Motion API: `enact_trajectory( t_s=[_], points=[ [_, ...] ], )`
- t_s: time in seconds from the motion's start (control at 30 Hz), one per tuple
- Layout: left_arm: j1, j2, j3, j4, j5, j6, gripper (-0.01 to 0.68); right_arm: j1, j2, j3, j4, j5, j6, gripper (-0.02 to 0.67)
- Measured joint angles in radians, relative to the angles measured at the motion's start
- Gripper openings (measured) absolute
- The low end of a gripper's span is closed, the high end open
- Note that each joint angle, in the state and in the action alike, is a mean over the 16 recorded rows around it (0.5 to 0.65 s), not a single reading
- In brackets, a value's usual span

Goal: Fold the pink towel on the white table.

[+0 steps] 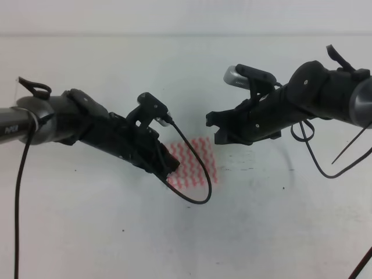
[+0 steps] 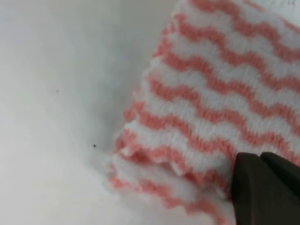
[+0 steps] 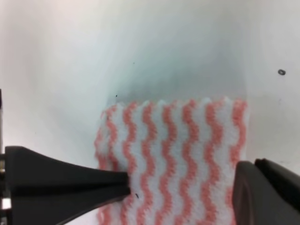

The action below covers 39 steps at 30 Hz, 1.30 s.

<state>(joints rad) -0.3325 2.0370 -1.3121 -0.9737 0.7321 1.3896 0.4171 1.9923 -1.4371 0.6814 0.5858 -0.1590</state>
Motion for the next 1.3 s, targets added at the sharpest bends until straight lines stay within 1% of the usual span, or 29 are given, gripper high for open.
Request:
enact_trajectory(
  t_s=[0.17, 0.37, 0.6, 0.8, 1.3],
  points=[
    [0.0, -0.018, -0.006, 0.004, 0.005, -0.006, -0.005, 0.0, -0.001, 0.0, 0.001, -0.003, 0.0, -0.018],
    [-0.007, -0.034, -0.012, 0.018, 0.056, -0.029, -0.005, 0.0, -0.001, 0.0, 0.003, -0.01, 0.0, -0.018],
    [-0.019, -0.019, -0.013, 0.063, 0.104, -0.073, -0.005, 0.0, -0.001, 0.0, 0.006, -0.017, 0.0, -0.018],
    [-0.029, -0.003, -0.023, 0.096, 0.117, -0.096, -0.005, 0.001, -0.001, 0.0, 0.007, -0.018, 0.0, -0.018],
    [-0.043, -0.005, -0.077, 0.01, 0.141, -0.06, -0.005, 0.001, -0.002, 0.0, 0.006, -0.032, 0.001, -0.018]
  ],
)
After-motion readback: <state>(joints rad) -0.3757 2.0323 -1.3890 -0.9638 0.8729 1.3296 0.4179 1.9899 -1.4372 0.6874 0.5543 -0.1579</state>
